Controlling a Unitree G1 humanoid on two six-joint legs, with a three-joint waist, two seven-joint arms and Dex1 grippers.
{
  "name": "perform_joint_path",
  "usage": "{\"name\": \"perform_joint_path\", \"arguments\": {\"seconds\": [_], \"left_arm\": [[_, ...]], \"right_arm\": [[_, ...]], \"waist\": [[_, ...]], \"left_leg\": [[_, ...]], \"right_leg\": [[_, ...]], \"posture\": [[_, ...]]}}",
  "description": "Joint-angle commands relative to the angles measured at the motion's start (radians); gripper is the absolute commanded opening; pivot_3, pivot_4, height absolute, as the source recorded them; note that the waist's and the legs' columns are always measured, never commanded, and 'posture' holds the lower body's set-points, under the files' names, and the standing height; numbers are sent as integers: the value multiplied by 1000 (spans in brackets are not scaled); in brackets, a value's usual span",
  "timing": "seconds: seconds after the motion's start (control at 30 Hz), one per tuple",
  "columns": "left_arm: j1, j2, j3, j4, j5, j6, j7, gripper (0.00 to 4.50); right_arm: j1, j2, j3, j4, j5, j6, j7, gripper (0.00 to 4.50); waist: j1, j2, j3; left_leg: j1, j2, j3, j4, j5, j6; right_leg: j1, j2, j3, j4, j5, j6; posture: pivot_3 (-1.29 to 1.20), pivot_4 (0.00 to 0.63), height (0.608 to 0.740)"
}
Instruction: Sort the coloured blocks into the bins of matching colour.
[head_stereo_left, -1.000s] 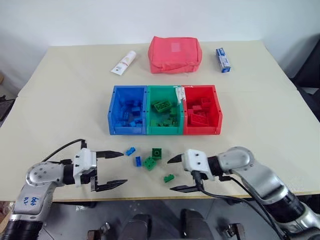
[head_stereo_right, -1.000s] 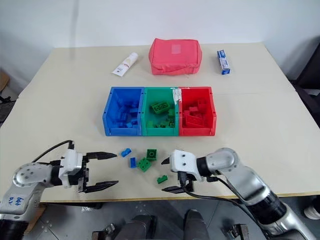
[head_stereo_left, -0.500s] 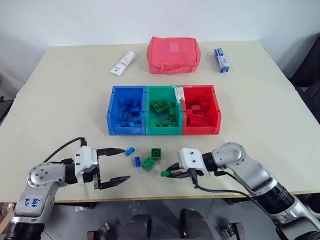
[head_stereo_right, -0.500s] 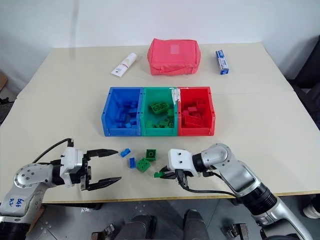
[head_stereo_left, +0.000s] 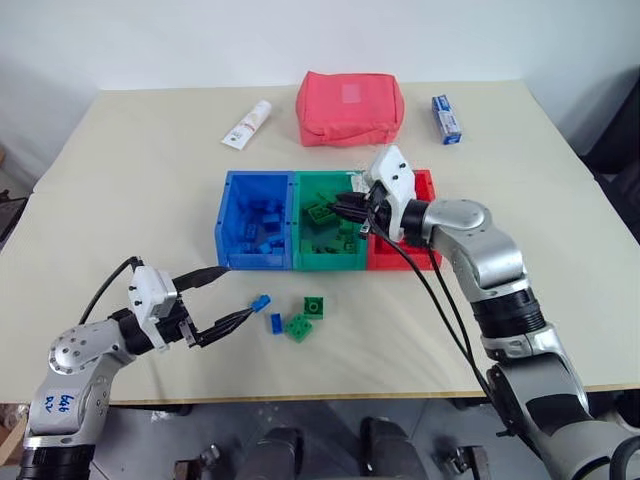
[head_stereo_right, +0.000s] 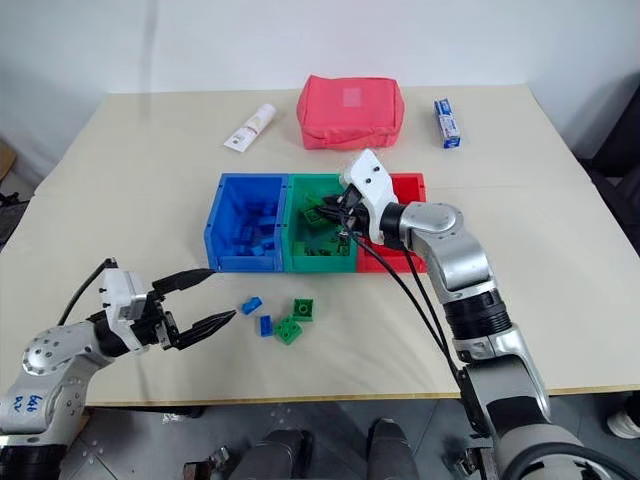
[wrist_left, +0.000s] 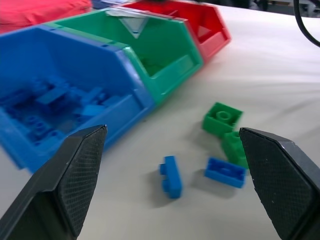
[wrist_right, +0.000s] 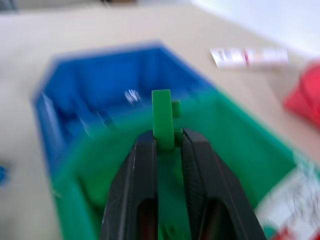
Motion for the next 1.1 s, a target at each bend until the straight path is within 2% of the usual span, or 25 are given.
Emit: {"name": "perform_joint_path", "arguments": {"seconds": [0.03, 0.17, 0.27, 0.47, 0.57, 0.67, 0.83, 0.9, 1.03, 1.1], "left_arm": [[-10, 12, 35, 2, 0, -21, 7, 4500], [-15, 25, 43, 29, 3, -23, 3, 4500], [-23, 52, 39, 59, 15, -37, -26, 4500], [-73, 117, 14, 200, 57, -90, -123, 4500], [-95, 144, -18, 285, 91, -148, -197, 4500], [-146, 127, -58, 308, 92, -164, -231, 4500], [-171, 108, -99, 282, 72, -153, -274, 4500], [-161, 118, -113, 243, 38, -86, -301, 4500], [-145, 122, -113, 189, 37, -69, -308, 4500], [-133, 120, -106, 167, 35, -59, -303, 4500]], "right_arm": [[-35, 1, -14, 2, 1, -60, 33, 2024], [38, -55, -24, -59, 25, -158, 151, 3430], [166, -154, -37, -134, 38, -305, 290, 4471], [445, -281, -162, -231, 194, -496, 516, 4494], [548, -335, -228, -266, 239, -450, 517, 4494], [602, -379, -254, -295, 247, -412, 505, 4494], [599, -394, -179, -383, 220, -264, 451, 4494], [567, -372, -116, -427, 185, -223, 416, 4494], [459, -307, 3, -484, 159, -32, 315, 4494], [406, -269, 79, -467, 120, -5, 304, 4494]], "waist": [[-2, 0, 0], [-6, 0, 0], [3, 0, 0], [5, 0, 0], [-2, 0, 0], [1, 0, 0], [1, 0, 0], [-1, 0, 0], [2, 0, 0], [4, 0, 0]], "left_leg": [[0, 0, 0, 0, 0, 0], [-1, 0, 0, 0, 0, 0], [-1, 0, 0, 1, 0, 0], [0, 0, 0, 2, 0, 1], [2, 1, 1, 1, 0, 0], [2, 2, 3, 2, 0, 0], [2, 2, 3, 2, 0, -1], [2, 2, 3, 2, 0, -1], [1, 2, 3, 2, 0, -1], [1, 2, 2, 3, 0, -1]], "right_leg": [[0, 0, 0, 0, 0, 0], [-1, 0, 0, 0, 0, 0], [0, 0, 0, -1, 0, 0], [2, 0, -1, -3, 0, 1], [2, 1, 0, -3, 0, 1], [2, 0, 0, -2, 0, 1], [2, 0, 0, -1, 1, 1], [1, 0, 0, -1, 1, 1], [1, 0, 0, -1, 1, 1], [1, 0, 0, -1, 1, 1]], "posture": [[0, 150, 740], [0, 150, 740], [0, 150, 740], [0, 150, 740], [0, 150, 740], [0, 150, 740], [0, 150, 740], [0, 150, 740], [0, 150, 740], [0, 150, 740]]}}
